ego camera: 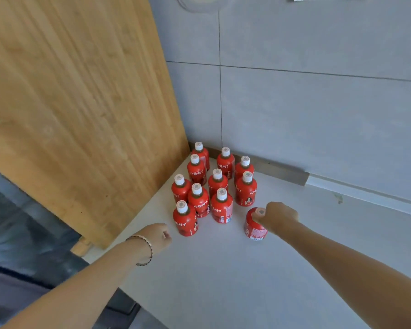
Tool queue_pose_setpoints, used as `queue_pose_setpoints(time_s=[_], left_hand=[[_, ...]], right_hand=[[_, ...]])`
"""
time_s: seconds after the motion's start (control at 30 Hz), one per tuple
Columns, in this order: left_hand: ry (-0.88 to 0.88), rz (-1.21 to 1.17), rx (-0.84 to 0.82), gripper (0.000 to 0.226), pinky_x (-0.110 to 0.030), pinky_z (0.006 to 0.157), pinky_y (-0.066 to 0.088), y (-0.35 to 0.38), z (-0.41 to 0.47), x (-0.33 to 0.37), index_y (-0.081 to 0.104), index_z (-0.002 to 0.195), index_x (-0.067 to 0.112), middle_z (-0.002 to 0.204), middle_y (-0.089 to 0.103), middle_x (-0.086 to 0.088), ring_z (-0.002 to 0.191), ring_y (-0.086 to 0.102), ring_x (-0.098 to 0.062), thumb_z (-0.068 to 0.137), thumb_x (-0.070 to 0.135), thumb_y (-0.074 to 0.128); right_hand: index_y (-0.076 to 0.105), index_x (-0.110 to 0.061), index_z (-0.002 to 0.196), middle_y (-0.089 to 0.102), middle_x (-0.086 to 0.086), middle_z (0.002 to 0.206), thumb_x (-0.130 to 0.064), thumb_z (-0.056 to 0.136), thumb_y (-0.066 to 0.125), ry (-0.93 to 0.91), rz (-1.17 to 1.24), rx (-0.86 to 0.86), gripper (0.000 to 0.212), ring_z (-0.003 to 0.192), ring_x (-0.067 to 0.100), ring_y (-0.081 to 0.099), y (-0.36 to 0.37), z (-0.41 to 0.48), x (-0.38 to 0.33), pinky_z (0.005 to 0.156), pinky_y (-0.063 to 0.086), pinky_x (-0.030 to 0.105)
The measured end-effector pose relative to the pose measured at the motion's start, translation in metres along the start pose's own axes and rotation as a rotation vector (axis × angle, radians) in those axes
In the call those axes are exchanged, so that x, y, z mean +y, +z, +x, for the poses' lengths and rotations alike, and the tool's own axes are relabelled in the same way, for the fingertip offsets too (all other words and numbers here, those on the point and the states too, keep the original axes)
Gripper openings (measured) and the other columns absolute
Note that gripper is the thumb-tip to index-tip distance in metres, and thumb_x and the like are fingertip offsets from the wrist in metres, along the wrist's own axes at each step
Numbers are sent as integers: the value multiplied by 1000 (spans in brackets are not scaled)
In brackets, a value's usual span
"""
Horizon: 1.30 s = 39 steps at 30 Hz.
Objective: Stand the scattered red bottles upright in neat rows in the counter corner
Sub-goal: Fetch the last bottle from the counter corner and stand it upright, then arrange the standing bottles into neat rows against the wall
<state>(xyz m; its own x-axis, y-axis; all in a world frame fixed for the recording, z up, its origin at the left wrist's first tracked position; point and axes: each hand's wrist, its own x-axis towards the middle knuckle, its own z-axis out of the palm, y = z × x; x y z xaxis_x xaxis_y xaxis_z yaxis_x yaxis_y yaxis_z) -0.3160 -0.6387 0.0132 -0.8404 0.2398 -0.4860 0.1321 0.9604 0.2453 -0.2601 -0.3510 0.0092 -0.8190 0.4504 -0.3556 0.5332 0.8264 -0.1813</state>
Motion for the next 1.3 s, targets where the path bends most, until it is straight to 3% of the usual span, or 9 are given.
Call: queue_pose_setpoints(time_s=[0.17, 0.37, 0.57, 0.67, 0.77, 0.83, 1.03, 1.2, 1.3], left_hand=[[-60, -147, 145, 24, -31, 78, 47, -34, 43, -5, 50, 67, 25, 80, 58, -1, 84, 59, -23, 89, 14, 49], [-9, -135, 180, 14, -27, 74, 40, -74, 88, 3, 59, 90, 17, 92, 61, -1, 87, 56, -20, 91, 15, 45], [98, -71, 195, 27, -28, 86, 44, -123, 171, 19, 58, 115, 13, 116, 65, -5, 96, 58, -21, 92, 18, 46], [179, -41, 175, 34, -31, 94, 44, -136, 223, 30, 51, 124, 14, 121, 61, -5, 110, 58, -24, 91, 22, 48], [272, 7, 128, 45, -36, 95, 46, -140, 265, 47, 44, 129, 10, 126, 56, -10, 113, 56, -28, 88, 26, 53], [301, 2, 98, 51, -39, 94, 48, -136, 285, 57, 41, 130, 10, 127, 53, -12, 113, 56, -29, 86, 31, 58], [309, -74, 88, 41, -41, 90, 51, -117, 326, 71, 48, 113, 15, 114, 55, -11, 108, 56, -30, 83, 41, 60], [361, -149, 111, 31, -37, 84, 49, -108, 351, 76, 52, 104, 9, 108, 62, -13, 102, 60, -32, 86, 33, 61], [342, -272, 197, 22, -36, 83, 48, -110, 362, 75, 47, 88, 10, 106, 65, -15, 101, 60, -33, 85, 24, 63]], right_hand=[[49, -18, 74, 49, -6, 65, -54, 88, 41, 23, 98, -102, 39, 77, 16, 58, 7, 29, -21, 51, 33, 18], [42, -18, 66, 49, -5, 68, -57, 87, 45, -51, -88, -118, 44, 77, 16, 53, -26, 44, -33, 57, 35, 21], [60, -13, 95, 64, 8, 102, -36, 92, 47, -105, 2, -10, 27, 81, 19, 52, -63, 95, -83, 66, 39, 25], [56, -18, 119, 64, 4, 114, -33, 91, 50, -35, 77, 75, 32, 89, 20, 56, -70, 122, -112, 71, 43, 26], [47, -23, 131, 62, 4, 122, -31, 89, 54, 68, 180, 103, 43, 108, 23, 60, -69, 147, -133, 81, 49, 31], [41, -21, 135, 62, 7, 122, -31, 89, 56, 114, 219, 97, 50, 107, 25, 61, -63, 165, -142, 84, 52, 33], [26, -23, 143, 61, 12, 127, -37, 90, 56, 191, 284, 50, 63, 106, 28, 64, -39, 214, -163, 84, 53, 36], [41, -12, 128, 62, 15, 120, -40, 91, 53, 271, 268, 35, 48, 107, 32, 62, -25, 245, -165, 84, 51, 38], [49, -9, 118, 64, 14, 114, -39, 90, 54, 228, 320, 92, 41, 104, 33, 61, -23, 256, -172, 80, 49, 36]])
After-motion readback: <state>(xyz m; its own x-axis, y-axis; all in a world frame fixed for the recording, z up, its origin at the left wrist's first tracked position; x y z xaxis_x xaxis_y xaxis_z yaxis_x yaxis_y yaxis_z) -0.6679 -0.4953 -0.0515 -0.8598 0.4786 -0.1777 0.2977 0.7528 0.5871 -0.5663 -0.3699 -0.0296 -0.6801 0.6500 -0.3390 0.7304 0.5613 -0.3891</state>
